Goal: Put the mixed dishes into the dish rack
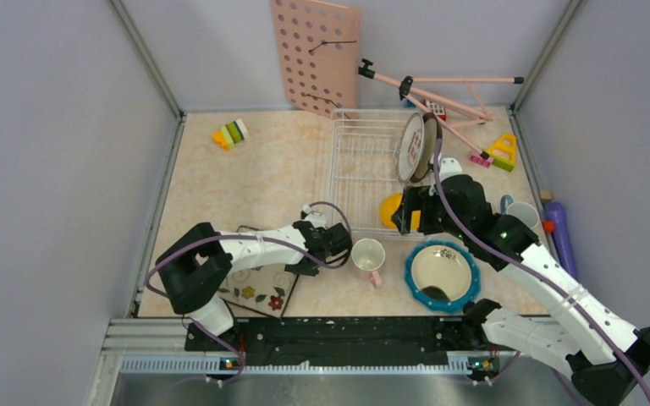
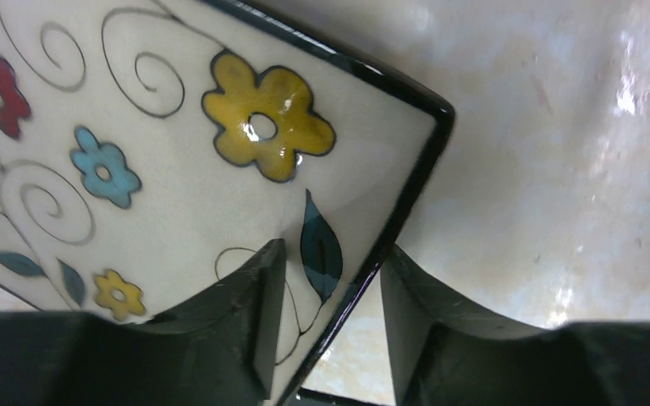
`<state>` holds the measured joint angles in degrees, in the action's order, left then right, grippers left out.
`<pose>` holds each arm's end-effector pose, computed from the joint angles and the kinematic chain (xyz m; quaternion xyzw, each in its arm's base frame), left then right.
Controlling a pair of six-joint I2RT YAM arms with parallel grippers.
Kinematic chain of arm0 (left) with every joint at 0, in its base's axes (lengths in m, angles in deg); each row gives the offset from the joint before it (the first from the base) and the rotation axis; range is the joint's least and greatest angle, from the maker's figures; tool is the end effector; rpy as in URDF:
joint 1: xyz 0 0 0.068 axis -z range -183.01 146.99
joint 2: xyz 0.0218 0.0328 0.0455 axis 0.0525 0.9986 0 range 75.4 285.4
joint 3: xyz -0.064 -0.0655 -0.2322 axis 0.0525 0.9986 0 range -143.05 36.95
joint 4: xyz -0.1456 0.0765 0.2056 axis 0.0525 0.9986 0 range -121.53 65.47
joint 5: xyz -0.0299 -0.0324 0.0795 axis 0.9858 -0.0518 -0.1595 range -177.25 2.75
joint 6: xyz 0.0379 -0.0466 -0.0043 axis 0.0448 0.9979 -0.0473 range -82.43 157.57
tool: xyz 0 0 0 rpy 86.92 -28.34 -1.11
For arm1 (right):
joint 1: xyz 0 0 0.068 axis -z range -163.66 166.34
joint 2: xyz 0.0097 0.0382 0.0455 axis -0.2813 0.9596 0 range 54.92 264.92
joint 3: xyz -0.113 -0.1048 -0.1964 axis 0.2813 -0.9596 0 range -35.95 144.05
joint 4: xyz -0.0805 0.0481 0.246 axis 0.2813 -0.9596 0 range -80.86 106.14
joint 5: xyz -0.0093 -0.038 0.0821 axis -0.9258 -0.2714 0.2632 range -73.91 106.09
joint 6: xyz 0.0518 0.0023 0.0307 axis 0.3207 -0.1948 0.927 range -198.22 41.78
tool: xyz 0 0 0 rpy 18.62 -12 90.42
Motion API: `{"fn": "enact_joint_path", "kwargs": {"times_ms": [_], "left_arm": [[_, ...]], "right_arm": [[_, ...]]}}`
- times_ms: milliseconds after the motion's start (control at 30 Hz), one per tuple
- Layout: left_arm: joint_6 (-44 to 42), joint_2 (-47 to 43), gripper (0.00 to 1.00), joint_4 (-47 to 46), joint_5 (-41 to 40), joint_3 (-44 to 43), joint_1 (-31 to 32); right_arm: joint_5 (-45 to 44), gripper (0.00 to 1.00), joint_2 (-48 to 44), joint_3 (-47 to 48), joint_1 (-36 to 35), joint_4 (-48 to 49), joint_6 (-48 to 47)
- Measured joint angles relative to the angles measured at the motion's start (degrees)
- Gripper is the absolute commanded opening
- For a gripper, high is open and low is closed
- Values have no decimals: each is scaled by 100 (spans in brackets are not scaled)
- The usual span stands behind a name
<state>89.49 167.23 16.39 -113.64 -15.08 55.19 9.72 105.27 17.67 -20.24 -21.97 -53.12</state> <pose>0.1541 -0.2109 0.1275 0.0487 0.9722 0.1148 0.1982 0.1693 0.1196 0.3046 -0.0629 0.8831 0.1947 0.4222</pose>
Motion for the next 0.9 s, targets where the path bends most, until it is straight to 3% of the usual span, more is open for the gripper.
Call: {"fn": "enact_joint_path", "kwargs": {"times_ms": [133,267,500,533,900], "left_arm": [[-350,249,12,-107,-363,-275,-243],[-553,240,4,-236,-496,-389,-573],[-951,-184,3,-1034,116,-219,-1528],[-1121,-315,0,-1445,470,-96,-1939],[-1506,-332,0,-1976,1421,-273,-2723]], "right_arm": [[-2,87,87,0,0,11,-2],[-9,87,144,0,0,17,-4],[-13,87,214,0,2,61,-4],[-9,87,271,0,2,79,-4],[278,87,304,0,2,195,-28]]}}
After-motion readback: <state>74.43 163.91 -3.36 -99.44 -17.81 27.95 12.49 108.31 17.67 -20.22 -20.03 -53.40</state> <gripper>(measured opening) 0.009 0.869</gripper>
